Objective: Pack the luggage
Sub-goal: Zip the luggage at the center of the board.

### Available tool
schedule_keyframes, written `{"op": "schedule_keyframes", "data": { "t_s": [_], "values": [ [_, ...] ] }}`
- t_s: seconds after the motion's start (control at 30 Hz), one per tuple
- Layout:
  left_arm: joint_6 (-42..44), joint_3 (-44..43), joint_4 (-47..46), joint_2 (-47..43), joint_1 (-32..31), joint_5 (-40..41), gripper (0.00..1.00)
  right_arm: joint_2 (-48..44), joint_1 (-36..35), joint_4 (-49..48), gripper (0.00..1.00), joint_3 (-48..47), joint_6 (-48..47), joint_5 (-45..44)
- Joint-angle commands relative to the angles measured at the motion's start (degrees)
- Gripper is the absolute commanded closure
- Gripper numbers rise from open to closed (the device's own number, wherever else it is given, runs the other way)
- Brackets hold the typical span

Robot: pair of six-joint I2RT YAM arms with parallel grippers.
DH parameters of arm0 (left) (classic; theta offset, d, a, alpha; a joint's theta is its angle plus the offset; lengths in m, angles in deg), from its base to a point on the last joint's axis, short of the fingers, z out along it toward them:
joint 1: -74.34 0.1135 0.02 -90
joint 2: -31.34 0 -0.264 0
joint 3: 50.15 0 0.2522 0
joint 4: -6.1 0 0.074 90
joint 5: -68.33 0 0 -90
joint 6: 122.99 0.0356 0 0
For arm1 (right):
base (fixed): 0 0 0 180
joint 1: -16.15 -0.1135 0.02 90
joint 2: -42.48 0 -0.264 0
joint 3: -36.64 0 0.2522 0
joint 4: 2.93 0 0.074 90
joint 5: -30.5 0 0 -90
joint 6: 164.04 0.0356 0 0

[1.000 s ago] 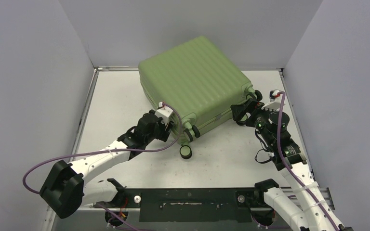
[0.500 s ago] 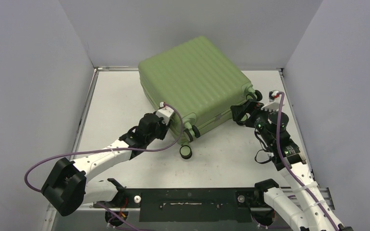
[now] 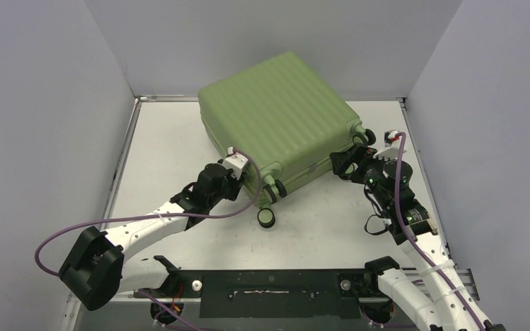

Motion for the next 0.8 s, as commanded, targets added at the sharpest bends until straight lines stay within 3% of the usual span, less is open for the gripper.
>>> {"op": "schedule_keyframes", "data": {
  "t_s": [0.0,0.3,0.77],
  "values": [
    [-0.4,0.7,-5.3,-1.4,0.2,-4.9,0.57,-0.3,-0.4,-1.2,0.07,0.9,-0.6,-1.0],
    [0.3,1.2,-6.8,-0.9,0.4,-8.3,0.54,-0.2,-0.4,-1.7,0.07,1.7,-0.4,-0.5],
    [-4.5,2.6,-13.5,-0.7,6.3,-15.2,0.75,-0.5,-0.4,-1.9,0.07,2.6,-0.1,-0.5]
  ]
}}
